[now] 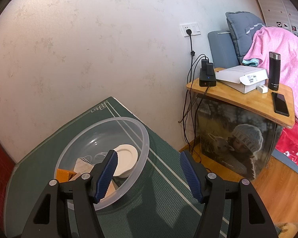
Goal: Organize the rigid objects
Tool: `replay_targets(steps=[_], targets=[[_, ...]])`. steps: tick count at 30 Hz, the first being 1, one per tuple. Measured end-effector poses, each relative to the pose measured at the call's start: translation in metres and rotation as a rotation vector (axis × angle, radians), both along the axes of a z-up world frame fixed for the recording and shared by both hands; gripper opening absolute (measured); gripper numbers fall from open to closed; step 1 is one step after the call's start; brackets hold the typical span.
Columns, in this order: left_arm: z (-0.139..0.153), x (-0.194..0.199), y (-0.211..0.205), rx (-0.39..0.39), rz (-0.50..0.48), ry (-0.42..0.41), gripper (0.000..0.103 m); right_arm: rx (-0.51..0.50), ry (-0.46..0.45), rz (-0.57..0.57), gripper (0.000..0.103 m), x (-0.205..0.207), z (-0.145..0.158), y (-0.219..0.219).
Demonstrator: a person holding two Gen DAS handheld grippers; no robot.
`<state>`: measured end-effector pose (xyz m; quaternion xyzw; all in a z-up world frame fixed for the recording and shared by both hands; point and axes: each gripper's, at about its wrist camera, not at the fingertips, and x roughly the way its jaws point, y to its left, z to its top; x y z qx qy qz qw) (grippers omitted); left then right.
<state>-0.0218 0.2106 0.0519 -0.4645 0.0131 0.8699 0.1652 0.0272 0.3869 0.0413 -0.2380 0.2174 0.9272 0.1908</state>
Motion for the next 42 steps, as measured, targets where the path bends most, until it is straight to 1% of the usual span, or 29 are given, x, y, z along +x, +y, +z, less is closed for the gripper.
replay_targets(steps=[6, 15, 21, 25, 28, 29, 30, 32, 42], targets=[[0.016, -0.015, 0.006, 0.007, -0.006, 0.042, 0.038, -0.001, 0.000, 0.000, 0.069, -0.001, 0.001, 0.001], [0.035, -0.045, 0.039, 0.001, -0.053, 0.132, 0.038, -0.007, 0.001, -0.002, 0.069, 0.001, 0.000, 0.002], [0.034, -0.062, 0.060, 0.000, -0.085, 0.157, 0.038, -0.006, 0.001, -0.004, 0.069, 0.001, 0.000, 0.002], [0.028, -0.073, 0.073, -0.003, -0.098, 0.145, 0.038, -0.003, -0.004, -0.001, 0.069, 0.000, -0.002, 0.001], [0.026, -0.074, 0.079, -0.025, -0.095, 0.145, 0.040, -0.007, -0.002, -0.003, 0.069, 0.001, -0.002, 0.002], [0.026, -0.075, 0.079, -0.028, -0.094, 0.142, 0.044, -0.007, -0.002, -0.007, 0.069, 0.002, -0.001, 0.003], [0.026, -0.075, 0.078, -0.030, -0.087, 0.143, 0.053, -0.011, 0.000, -0.009, 0.069, 0.002, -0.002, 0.003], [0.027, -0.073, 0.072, -0.031, -0.067, 0.154, 0.065, -0.014, 0.002, -0.011, 0.069, 0.002, -0.001, 0.004], [0.034, -0.064, 0.053, -0.071, -0.019, 0.201, 0.068, -0.013, 0.008, -0.018, 0.070, 0.003, -0.002, 0.004]])
